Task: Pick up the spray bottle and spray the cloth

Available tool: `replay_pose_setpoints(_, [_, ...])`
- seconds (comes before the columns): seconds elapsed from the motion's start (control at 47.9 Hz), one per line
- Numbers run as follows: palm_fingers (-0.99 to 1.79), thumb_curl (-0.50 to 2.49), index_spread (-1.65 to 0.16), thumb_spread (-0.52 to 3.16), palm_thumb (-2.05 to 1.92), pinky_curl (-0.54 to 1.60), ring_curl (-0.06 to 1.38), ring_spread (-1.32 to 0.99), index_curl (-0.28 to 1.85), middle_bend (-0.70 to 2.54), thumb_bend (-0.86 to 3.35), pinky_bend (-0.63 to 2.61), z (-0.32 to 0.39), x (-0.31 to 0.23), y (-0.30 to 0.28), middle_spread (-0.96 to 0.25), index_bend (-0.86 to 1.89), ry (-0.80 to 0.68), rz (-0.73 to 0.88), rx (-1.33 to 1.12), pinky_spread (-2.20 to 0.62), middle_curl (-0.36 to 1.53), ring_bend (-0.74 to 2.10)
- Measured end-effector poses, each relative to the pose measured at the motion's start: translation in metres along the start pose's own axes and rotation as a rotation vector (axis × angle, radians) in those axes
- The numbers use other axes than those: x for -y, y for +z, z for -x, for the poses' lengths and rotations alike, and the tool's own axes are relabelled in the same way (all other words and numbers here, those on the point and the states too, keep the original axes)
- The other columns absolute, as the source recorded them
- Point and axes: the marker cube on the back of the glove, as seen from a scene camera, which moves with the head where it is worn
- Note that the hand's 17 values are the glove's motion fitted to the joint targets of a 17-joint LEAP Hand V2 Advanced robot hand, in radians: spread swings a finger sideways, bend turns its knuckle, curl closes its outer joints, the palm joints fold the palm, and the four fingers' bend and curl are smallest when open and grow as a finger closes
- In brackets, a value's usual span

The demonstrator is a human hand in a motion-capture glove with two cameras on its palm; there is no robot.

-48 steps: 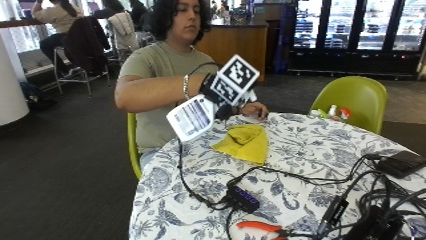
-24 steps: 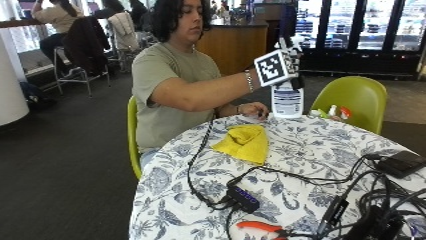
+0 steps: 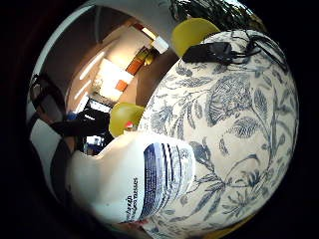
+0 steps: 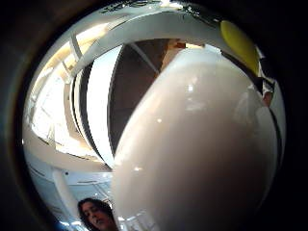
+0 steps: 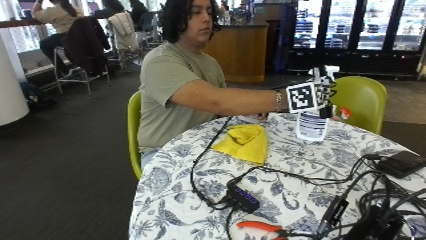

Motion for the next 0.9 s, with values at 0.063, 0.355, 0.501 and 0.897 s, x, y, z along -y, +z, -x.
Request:
replay_pose_setpoints(0.063, [1.37, 0.89, -0.25, 0.58, 0.97, 0.44, 0.49, -0.16, 0.64, 0.68, -0.02, 0.48, -0.002, -0.001, 0.003, -0.16, 0.26, -0.01, 0.016, -0.023, -0.22, 0.57, 0.76])
replay_pose_setpoints(0.355, [1.38, 0.9, -0.25, 0.57, 0.97, 0.44, 0.49, -0.17, 0.65, 0.69, -0.02, 0.49, -0.001, -0.001, 0.005, -0.17, 0.26, -0.019, -0.028, -0.042, -0.25, 0.57, 0.77])
replay_pose_setpoints(0.501, [1.37, 0.9, -0.26, 0.59, 0.95, 0.44, 0.49, -0.17, 0.65, 0.69, -0.03, 0.49, -0.007, -0.007, -0.004, -0.17, 0.25, 0.064, 0.086, -0.021, -0.25, 0.57, 0.78])
replay_pose_setpoints(0.897, [0.24, 0.58, -0.35, 0.96, 0.6, 0.38, 0.37, -0.17, 0.41, 0.36, -0.05, 0.35, -0.02, -0.131, -0.138, -0.08, 0.12, -0.11, 0.68, -0.526, 0.07, 0.42, 0.45])
